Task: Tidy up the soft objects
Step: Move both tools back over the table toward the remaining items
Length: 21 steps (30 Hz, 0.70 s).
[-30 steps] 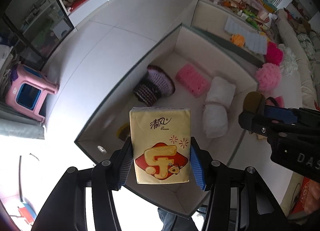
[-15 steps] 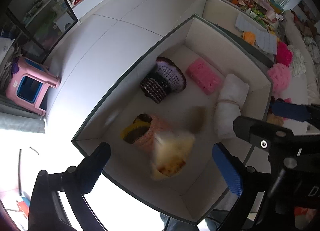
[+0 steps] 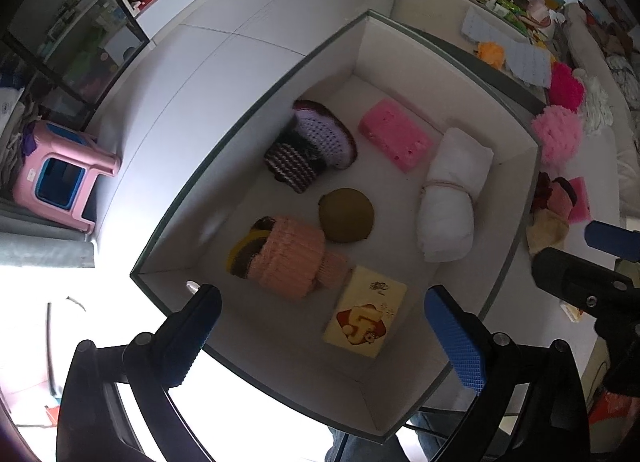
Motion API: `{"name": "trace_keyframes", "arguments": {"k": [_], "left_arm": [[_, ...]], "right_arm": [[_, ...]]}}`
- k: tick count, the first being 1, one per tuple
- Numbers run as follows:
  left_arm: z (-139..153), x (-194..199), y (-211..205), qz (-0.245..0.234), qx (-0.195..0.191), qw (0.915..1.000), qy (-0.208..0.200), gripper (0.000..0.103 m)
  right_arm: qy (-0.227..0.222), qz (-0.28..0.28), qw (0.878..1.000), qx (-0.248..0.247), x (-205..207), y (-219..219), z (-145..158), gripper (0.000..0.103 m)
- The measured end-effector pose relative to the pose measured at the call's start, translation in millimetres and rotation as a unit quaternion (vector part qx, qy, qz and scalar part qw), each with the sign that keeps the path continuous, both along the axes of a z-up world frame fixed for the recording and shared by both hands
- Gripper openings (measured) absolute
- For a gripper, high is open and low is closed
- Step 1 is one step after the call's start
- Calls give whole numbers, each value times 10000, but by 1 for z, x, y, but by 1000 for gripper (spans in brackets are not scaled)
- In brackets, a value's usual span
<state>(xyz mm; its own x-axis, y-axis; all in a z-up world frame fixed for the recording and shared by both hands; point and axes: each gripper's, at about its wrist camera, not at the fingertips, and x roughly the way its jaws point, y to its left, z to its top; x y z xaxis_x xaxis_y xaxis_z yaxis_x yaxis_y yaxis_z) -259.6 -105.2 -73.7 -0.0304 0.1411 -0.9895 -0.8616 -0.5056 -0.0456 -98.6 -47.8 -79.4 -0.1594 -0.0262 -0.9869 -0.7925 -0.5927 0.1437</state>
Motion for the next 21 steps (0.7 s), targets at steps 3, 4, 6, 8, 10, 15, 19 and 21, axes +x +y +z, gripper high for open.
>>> {"name": "trace_keyframes", "arguments": {"k": [3,4,6,8,10,15,19,21], "left_arm": [[0,8,6,-120,-84,9999,48,102],[0,11,8,-172,-105,9998,68,102],[2,18,13,-281,-117,9995,94,102],[4,26,19,-400,-116,9991,99,102],[7,37,27,-552,-112,9984,107,102],[13,70,47,-1027,-98,9946,115,102],[13,105,65,-1535,-101,9881,35,102],[12,127,74,-1821,-114,9832,4,102]], "right_arm": [[-11,-153,9999,-10,14,2,0,91],[-6,-214,9998,-19,19,3,0,91],[-8,-357,9993,-54,30,5,-1,91],[-10,-511,9987,-58,42,7,-1,91],[-21,-667,9977,-79,55,9,-2,91],[-117,-1256,9918,-190,102,15,-13,92],[-304,-1931,9807,-79,156,18,-22,103],[-301,-2277,9731,-194,182,18,-27,103]]}}
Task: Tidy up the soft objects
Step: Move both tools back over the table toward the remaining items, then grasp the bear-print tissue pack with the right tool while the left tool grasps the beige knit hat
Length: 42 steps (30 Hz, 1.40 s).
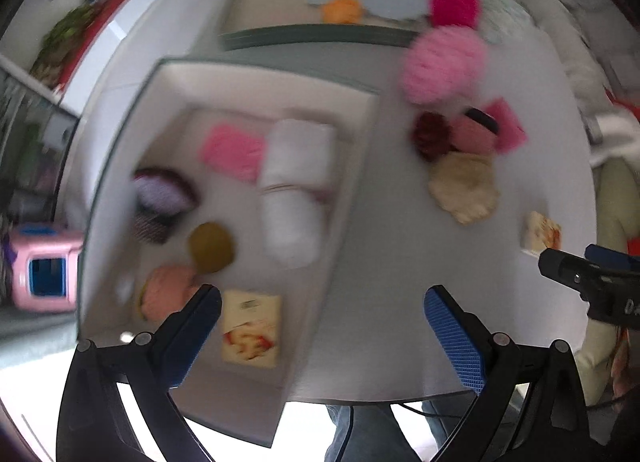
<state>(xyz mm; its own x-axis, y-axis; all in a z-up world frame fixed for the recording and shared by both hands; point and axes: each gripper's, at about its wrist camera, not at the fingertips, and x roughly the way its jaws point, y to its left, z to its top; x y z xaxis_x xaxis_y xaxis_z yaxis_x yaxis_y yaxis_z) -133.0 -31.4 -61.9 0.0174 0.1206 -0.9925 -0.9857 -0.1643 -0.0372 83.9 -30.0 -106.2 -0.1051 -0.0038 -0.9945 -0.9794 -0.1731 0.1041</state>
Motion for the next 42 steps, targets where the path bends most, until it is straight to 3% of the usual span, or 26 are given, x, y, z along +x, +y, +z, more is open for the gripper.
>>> {"name": "trace_keyframes", "arguments": {"k": [4,8,14,19,25,32,37,42], "left_arm": [[-7,36,16,-396,-103,9991,-74,102],[-21,64,35,-489,-288,9979,-298,102],[-51,80,68,282,-584,9928,-1010,102],[-75,85,95,852,-698,9899,-896,102],[-100,90,113,1418,-893,9820,-873,102],[-127,90,115,1845,-1208,9722,-789,102],[-126,101,123,1672,-1174,9778,-468,102],[-126,104,121,1791,-1168,9760,-412,103]], "right_arm": [[56,-763,9965,-321,55,-4,-13,103],[-25,-1136,9924,-467,89,-14,-22,103],[-68,-1544,9853,-725,130,-26,-38,103],[-142,-1704,9813,-884,154,-32,-53,103],[-166,-1668,9825,-806,159,-21,-65,103],[-7,-1716,9828,-688,137,9,-88,103],[-147,-1711,9820,-786,122,19,-112,103],[-447,-1570,9821,-937,111,21,-125,103]]}}
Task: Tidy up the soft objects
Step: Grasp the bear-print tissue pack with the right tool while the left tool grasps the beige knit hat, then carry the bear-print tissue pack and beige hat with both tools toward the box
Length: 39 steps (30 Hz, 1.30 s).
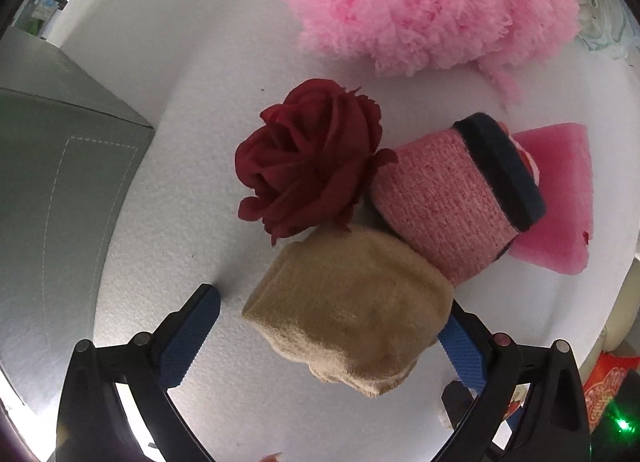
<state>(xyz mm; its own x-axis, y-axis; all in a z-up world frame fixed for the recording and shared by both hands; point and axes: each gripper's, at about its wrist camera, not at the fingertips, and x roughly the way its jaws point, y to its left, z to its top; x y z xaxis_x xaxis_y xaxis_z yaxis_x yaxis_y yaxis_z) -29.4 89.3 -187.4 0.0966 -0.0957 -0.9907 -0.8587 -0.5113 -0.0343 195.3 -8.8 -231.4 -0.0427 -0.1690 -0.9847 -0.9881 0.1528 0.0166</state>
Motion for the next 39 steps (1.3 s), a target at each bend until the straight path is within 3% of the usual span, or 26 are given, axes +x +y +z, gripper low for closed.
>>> {"name": "trace_keyframes", "arguments": {"k": [8,10,12,13,16,18,19,27,34,39], "left_arm": [[-4,-8,-1,-15,-129,9998,-148,103],[-7,-11,-1,1,-120,9997,-203,98],[-4,-10,-4,-85,-67,9997,-208,88],[-2,-9,-5,-172,-23,9997,-193,86],[3,-2,-7,-497,114,9986,-151,71],[7,4,-8,-767,187,9967,-192,56],[8,8,-10,-914,200,9954,-202,54],[14,24,-51,-2012,289,9791,53,54],[28,16,-102,-2492,383,9677,-15,54],[46,2,-124,-2580,565,9644,-92,54]], "right_arm": [[-7,91,9999,-128,-7,3,-3,103],[-18,97,9998,-173,-3,16,-9,99],[-55,60,9999,-79,1,18,-6,88],[-87,69,9999,-48,9,12,-1,78],[5,107,9999,-79,15,7,2,76],[-2,146,9998,-96,16,4,3,76],[7,158,9998,-106,17,1,3,76],[90,205,9997,-123,23,-22,14,76],[48,272,9995,-155,19,-45,19,76],[41,298,9994,-154,14,-49,25,76]]}}
